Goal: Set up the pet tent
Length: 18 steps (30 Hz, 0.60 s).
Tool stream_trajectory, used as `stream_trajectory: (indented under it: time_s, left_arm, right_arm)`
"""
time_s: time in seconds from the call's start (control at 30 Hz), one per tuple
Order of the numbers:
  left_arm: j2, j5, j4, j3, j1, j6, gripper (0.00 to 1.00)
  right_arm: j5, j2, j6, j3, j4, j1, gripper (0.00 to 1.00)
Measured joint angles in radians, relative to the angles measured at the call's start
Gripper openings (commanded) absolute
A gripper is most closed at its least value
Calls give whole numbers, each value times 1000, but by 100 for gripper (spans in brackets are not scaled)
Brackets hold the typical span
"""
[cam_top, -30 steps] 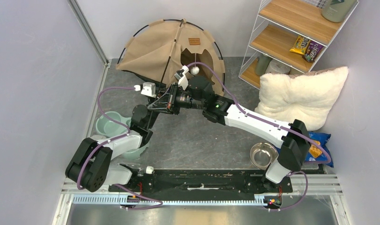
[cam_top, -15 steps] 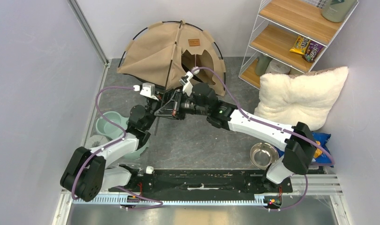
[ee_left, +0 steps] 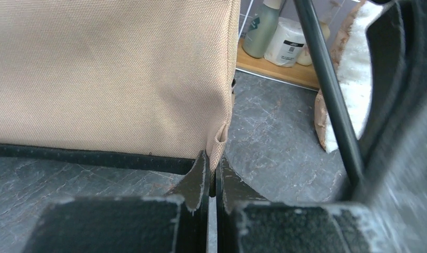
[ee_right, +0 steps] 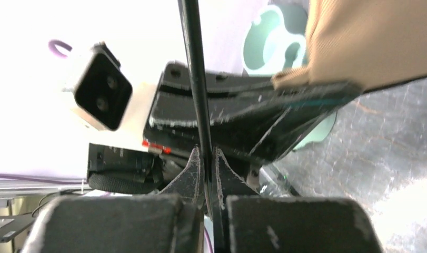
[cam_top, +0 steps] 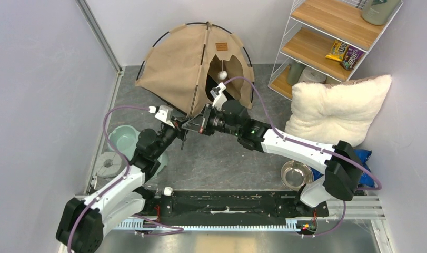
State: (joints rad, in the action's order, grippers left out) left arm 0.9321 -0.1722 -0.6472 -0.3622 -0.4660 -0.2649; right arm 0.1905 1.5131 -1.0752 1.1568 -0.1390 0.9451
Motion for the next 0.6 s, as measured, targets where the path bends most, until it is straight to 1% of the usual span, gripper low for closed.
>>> stream_trajectory:
  time_s: [0.1, 0.2, 0.33, 0.6]
  left_arm:
    - [-110, 5, 69, 25, 0, -6, 2]
    - [-179, 17, 102, 43, 0, -35, 2]
    - [-228, 45, 167, 46, 0, -89, 2]
    - [-338, 93, 303, 46, 0, -174, 2]
  right_arm:
    - [-52, -14, 23, -16, -66, 0, 0]
    - [-101, -26, 47, -25, -131, 0, 0]
    - [-159, -27, 82, -25, -182, 0, 0]
    - [-241, -26, 162, -25, -212, 0, 0]
